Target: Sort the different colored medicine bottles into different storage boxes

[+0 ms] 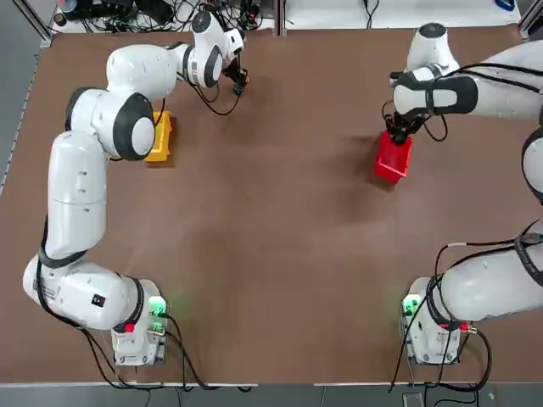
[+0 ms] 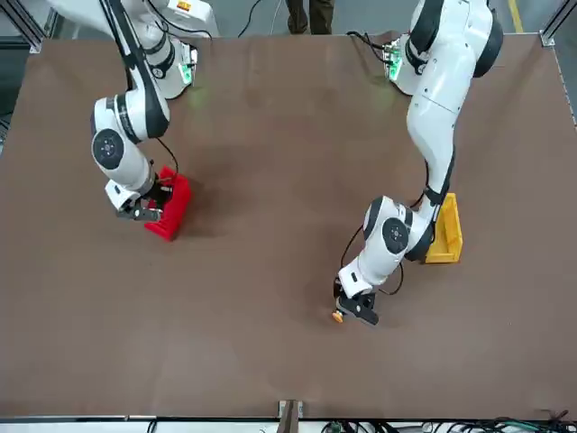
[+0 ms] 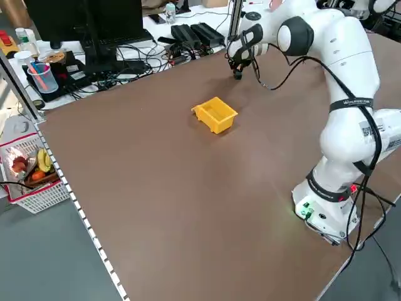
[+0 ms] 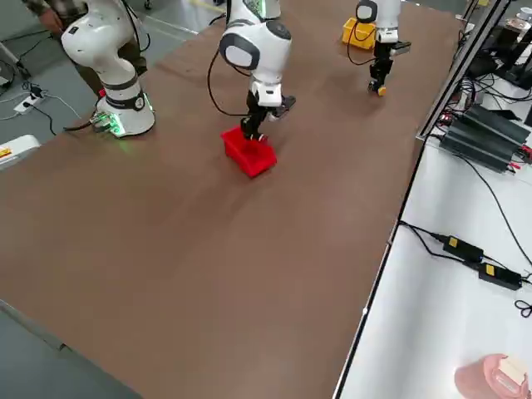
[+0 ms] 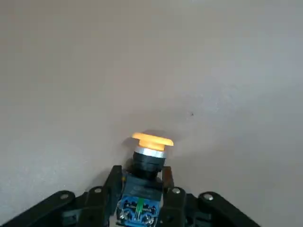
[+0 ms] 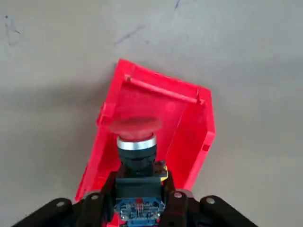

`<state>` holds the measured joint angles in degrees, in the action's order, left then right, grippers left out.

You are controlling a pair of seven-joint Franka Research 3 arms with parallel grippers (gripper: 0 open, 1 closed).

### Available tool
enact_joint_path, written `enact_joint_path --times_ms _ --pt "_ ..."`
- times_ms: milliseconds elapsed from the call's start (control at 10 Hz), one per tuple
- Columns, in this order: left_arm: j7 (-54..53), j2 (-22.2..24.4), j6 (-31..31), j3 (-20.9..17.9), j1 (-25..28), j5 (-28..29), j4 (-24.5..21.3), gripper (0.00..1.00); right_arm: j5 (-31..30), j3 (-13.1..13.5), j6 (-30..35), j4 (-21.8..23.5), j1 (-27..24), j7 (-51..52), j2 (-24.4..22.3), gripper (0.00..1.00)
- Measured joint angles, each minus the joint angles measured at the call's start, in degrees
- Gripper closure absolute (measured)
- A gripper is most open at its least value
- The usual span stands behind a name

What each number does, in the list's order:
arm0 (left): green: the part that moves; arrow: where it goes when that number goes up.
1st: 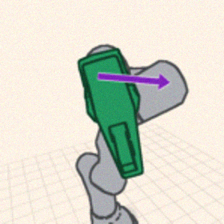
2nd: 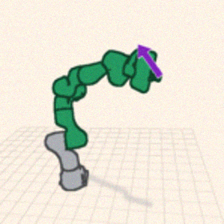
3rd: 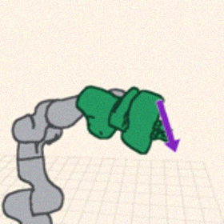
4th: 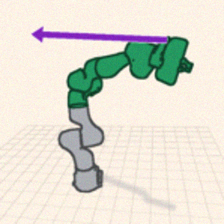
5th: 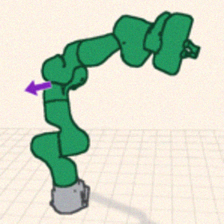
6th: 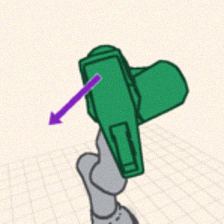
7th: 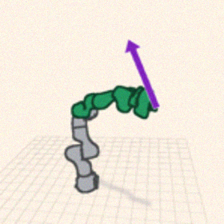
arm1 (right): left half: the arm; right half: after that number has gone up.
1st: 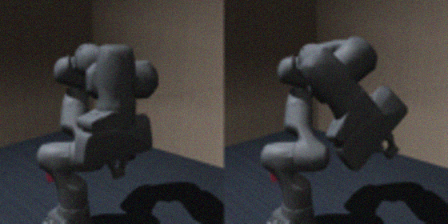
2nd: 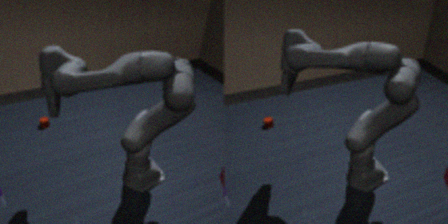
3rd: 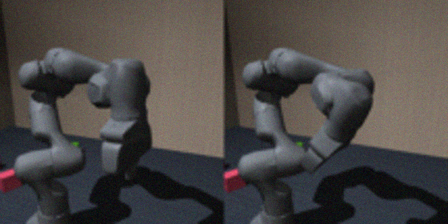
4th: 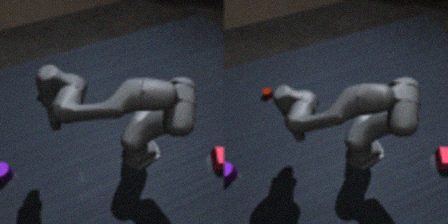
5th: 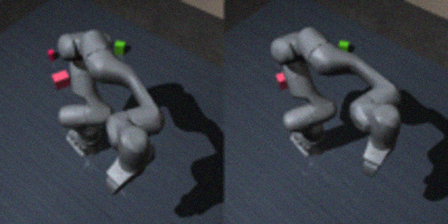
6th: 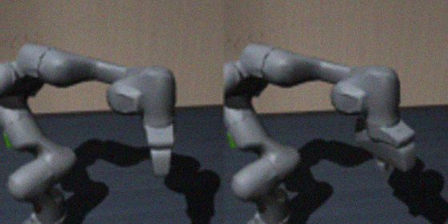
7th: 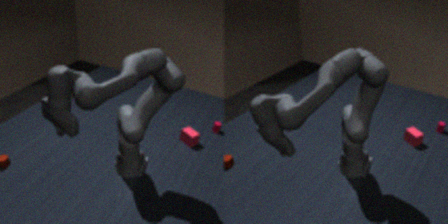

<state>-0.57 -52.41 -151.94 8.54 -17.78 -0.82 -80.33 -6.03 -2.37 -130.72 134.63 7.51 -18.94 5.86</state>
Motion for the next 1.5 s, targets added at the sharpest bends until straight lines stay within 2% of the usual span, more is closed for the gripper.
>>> enact_joint_path --times_ms 200,300,600,700,800,900,1000,1200,1300,1500 --pt "0.0 0.6 0.9 0.0 0.3 0.0 0.3 0.61 0.0 0.0 0.0 0.1 -0.7 0.0 -0.8 0.59" --pt "0.0 1.9 3.7 -0.1 0.7 0.0 0.5 0.64 0.0 0.0 0.0 0.1 -0.7 0.0 -1.0 0.58" --pt "-1.1 8.6 16.6 -0.1 2.8 0.1 0.8 0.64 0.0 -0.2 0.0 0.1 -0.8 0.0 -1.1 0.19" --pt "-2.4 10.9 21.1 -0.1 3.5 0.2 0.7 0.64 0.0 -0.2 0.0 0.1 -0.8 0.0 -1.1 0.04" --pt "-4.6 13.2 24.7 -0.1 4.6 0.2 -0.1 0.64 0.0 -0.3 -0.1 0.1 -0.8 0.0 -1.2 0.0" --pt "-7.8 16.6 27.1 -0.1 6.3 0.3 -2.6 0.64 -0.1 -0.3 -0.3 -0.1 -0.8 0.7 -1.2 0.0" --pt "-11.4 21.0 28.3 -0.1 8.7 0.3 -6.9 0.64 -0.1 -0.3 -0.3 -0.9 -0.8 3.0 -1.3 0.0" --pt "-19.1 30.7 28.8 0.0 14.7 0.3 -18.2 0.64 -0.4 -0.2 0.2 -4.9 -2.3 13.7 -1.5 0.0" --pt "-22.0 34.8 28.9 0.0 18.1 0.3 -23.6 0.64 -0.4 -0.1 3.0 -8.5 -3.8 19.1 -1.4 0.0" --pt "-26.2 41.6 28.9 0.0 24.5 0.3 -33.1 0.64 -0.6 0.1 12.5 -19.6 -5.9 24.7 0.1 0.0"
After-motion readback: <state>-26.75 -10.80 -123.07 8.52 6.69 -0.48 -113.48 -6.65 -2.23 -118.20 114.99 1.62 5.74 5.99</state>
